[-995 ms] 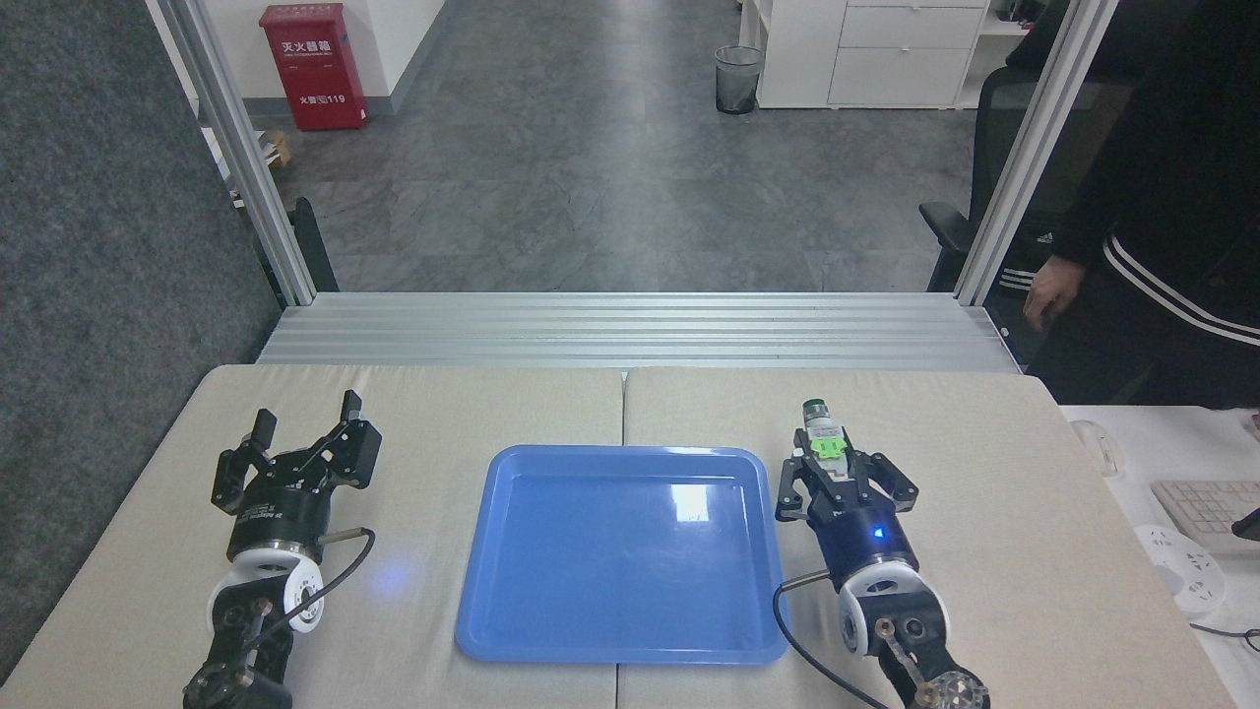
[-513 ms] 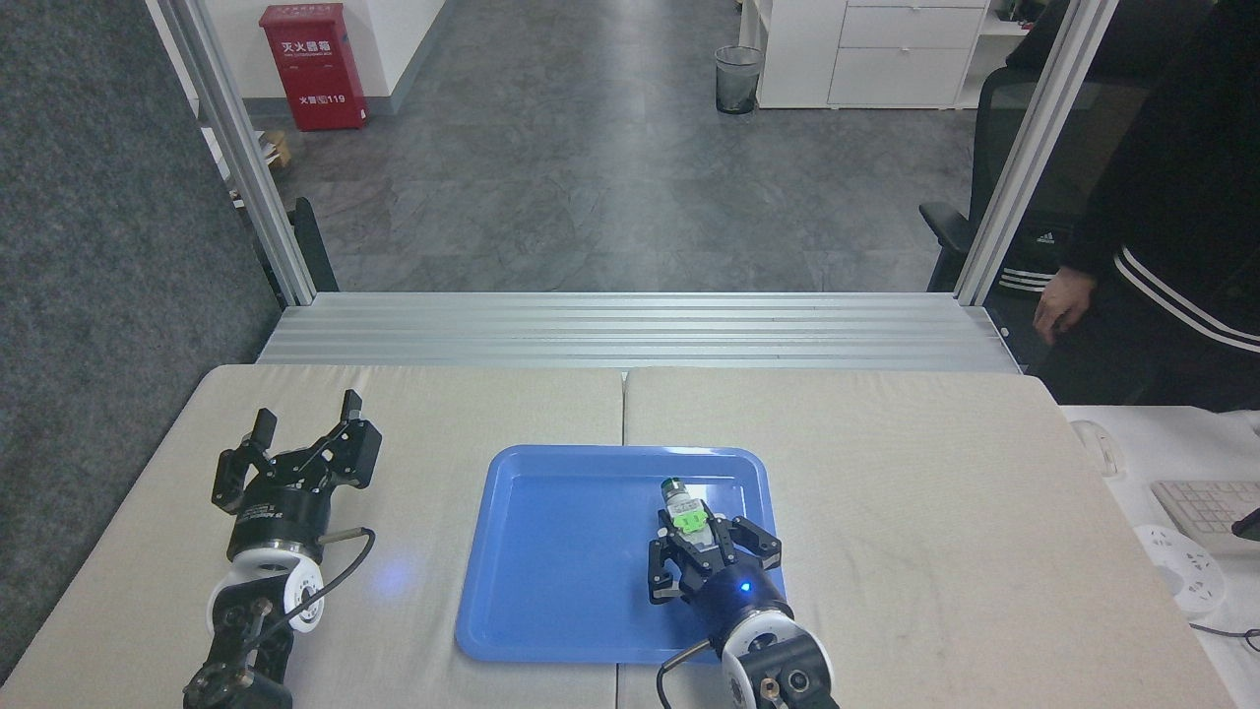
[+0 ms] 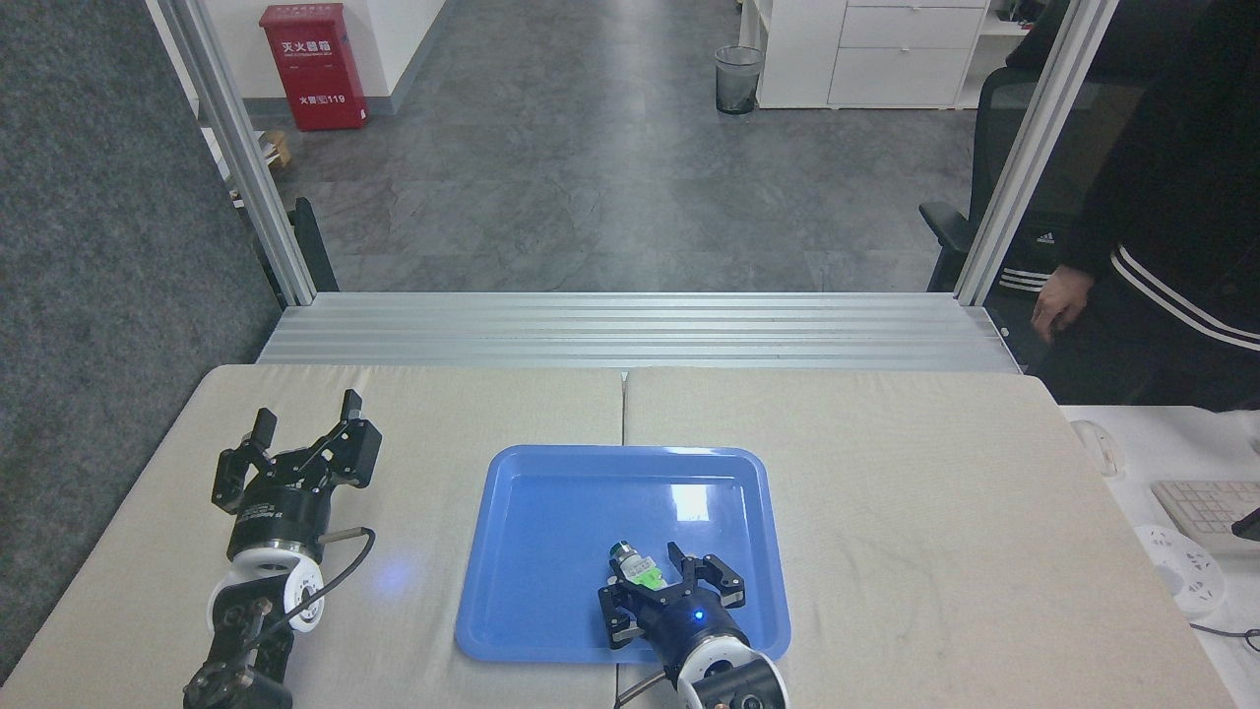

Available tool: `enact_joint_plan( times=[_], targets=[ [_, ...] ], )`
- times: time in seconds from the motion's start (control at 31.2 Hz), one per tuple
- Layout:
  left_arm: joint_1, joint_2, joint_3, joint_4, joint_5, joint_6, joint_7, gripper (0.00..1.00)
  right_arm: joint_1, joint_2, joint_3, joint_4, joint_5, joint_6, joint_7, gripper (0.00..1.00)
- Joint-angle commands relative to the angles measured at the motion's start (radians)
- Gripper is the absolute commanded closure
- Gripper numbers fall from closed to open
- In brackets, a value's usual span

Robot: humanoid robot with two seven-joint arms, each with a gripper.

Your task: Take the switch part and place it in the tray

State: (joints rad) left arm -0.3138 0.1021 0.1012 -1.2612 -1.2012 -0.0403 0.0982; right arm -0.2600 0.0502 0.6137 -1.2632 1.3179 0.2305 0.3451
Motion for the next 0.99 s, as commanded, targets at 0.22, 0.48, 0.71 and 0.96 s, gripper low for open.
enact_joint_plan(
  times=[0.22,0.48,0.71,0.96],
  targets=[
    [-0.001,0.002,0.000,0.000,0.000,0.000,0.000,0.00,-0.094,0.010,-0.288,0.015,-0.031,0.001,-0.277,0.03],
    [0.004,-0.002,0.005,0.000,0.006,0.005,0.002,0.00,-0.081,-0.234,-0.440,0.024,-0.192,-0.128,-0.362,0.03],
    [0.005,-0.001,0.005,0.000,0.008,0.003,0.002,0.00,-0.044,-0.400,-0.462,0.086,-0.256,-0.194,-0.515,0.03],
    [0.015,-0.002,0.005,0.000,0.008,0.003,0.002,0.00,-0.051,-0.444,-0.462,0.140,-0.252,-0.172,-0.497,0.03]
  ],
)
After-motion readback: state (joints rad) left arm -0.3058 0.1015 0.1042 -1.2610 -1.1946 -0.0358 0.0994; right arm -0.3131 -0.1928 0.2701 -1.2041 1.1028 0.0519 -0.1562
